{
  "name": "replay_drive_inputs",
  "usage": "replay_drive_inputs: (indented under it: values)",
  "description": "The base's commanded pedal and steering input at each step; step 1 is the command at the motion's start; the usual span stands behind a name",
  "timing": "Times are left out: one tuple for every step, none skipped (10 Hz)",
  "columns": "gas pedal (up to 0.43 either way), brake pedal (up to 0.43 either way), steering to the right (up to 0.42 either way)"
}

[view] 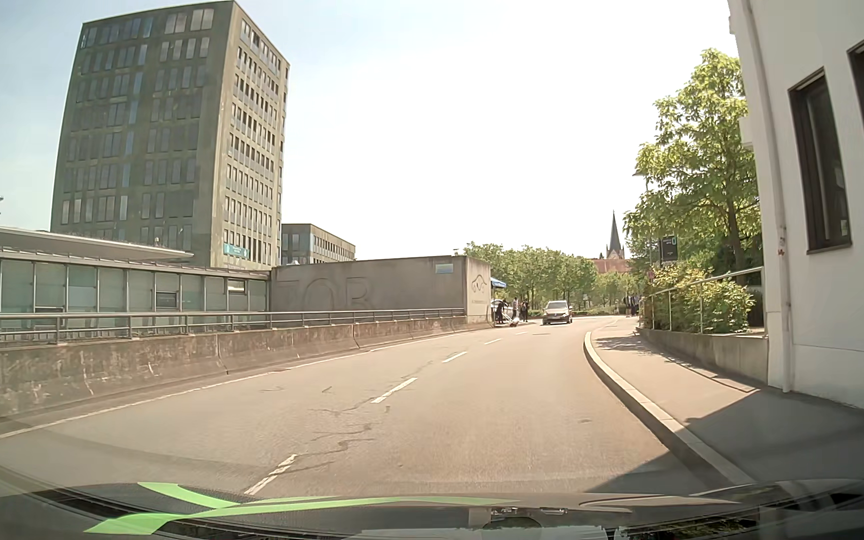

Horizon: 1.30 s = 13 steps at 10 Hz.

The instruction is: Follow the waypoints while adhering to traffic rules and regulations

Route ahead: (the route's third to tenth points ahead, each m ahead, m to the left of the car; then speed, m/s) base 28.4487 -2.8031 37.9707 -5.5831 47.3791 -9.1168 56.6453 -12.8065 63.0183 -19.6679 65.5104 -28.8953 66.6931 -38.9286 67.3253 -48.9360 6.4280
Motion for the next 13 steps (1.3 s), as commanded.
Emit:
replay_drive_inputs:
  values:
    - [0.11, 0.0, 0.027]
    - [0.11, 0.0, 0.028]
    - [0.11, 0.0, 0.028]
    - [0.11, 0.0, 0.028]
    - [0.11, 0.0, 0.029]
    - [0.11, 0.0, 0.034]
    - [0.11, 0.0, 0.038]
    - [0.11, 0.0, 0.04]
    - [0.11, 0.0, 0.042]
    - [0.11, 0.0, 0.042]
    - [0.11, 0.0, 0.042]
    - [0.11, 0.0, 0.042]
    - [0.11, 0.0, 0.042]
